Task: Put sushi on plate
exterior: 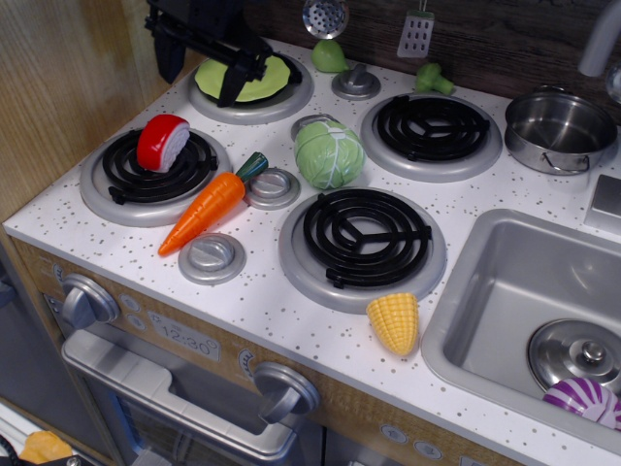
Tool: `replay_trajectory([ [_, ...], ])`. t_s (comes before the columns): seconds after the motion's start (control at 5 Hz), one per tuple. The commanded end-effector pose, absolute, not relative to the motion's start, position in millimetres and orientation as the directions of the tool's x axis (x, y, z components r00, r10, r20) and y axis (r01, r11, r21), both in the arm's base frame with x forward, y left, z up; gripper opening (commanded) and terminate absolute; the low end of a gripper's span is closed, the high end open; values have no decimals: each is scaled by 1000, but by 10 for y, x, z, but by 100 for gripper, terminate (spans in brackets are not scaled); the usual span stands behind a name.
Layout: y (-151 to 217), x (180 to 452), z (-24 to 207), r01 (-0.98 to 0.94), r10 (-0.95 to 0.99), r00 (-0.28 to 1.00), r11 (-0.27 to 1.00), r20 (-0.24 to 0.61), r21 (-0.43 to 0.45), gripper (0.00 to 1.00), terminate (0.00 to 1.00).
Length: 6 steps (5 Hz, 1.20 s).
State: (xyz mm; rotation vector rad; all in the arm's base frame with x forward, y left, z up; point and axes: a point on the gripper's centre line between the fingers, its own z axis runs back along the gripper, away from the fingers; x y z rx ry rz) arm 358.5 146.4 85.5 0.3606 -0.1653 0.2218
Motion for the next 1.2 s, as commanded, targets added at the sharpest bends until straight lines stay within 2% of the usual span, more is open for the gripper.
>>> replay_trajectory([
  [0.0, 1704, 3525, 1086, -258, 168, 945, 911, 282, 323, 100, 0],
  [0.4, 1871, 3433, 937, -237, 164, 951, 931, 263, 277, 100, 0],
  [0.8, 1805, 3323, 745, -206, 154, 958, 956, 244, 207, 100, 0],
  [1.0, 1774, 3301, 673, -189, 137, 961, 959, 240, 209, 100, 0],
])
